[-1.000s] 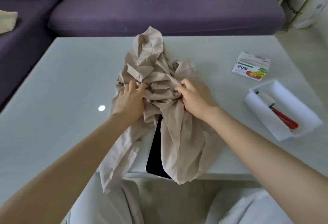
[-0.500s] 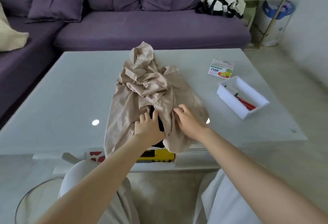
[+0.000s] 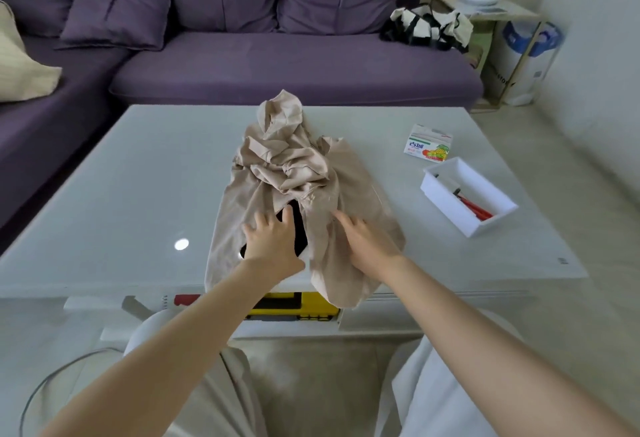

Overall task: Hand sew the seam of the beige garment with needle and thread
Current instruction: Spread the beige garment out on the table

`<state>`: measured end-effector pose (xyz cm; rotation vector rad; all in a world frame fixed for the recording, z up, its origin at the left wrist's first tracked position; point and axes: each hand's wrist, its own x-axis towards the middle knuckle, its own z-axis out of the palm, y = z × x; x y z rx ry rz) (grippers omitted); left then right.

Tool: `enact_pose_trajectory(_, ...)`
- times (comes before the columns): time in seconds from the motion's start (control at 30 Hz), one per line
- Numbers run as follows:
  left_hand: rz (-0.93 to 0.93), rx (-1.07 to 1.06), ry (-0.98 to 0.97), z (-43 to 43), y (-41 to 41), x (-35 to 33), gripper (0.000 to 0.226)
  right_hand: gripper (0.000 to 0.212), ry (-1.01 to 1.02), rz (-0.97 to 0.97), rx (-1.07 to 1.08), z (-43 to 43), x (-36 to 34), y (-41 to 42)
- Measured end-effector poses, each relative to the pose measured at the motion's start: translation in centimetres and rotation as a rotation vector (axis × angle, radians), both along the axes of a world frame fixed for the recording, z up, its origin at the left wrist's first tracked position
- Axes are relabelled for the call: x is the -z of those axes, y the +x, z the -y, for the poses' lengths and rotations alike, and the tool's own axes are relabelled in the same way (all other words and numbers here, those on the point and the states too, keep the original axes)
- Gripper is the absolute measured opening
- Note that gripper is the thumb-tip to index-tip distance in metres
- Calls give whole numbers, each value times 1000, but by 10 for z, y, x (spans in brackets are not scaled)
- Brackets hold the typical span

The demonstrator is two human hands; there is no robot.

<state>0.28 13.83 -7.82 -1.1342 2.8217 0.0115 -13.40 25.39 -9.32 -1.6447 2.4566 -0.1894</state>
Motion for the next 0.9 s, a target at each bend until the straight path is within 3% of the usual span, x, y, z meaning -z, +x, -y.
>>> enact_pose_trajectory(0.17,-35,-127,-137,39,45,-12,81,60,5,43,-70,28,-2,33)
enact_pose_trajectory(0.37,-40,-512,-20,93,119,-8,83,49,66,-45,-132,65,6,76)
enact_pose_trajectory(0.53,-40,-691,50,116,157,-1,81,39,52,-93,-182,84,6,99)
enact_pose_trajectory(0.73,-111,-782,160,123,161,9,84,37,44,-108,-203,89,9,101)
enact_pose_trajectory(0.9,-87,-851,292,121,152,9,73,50,39,-57,-235,86,5,92)
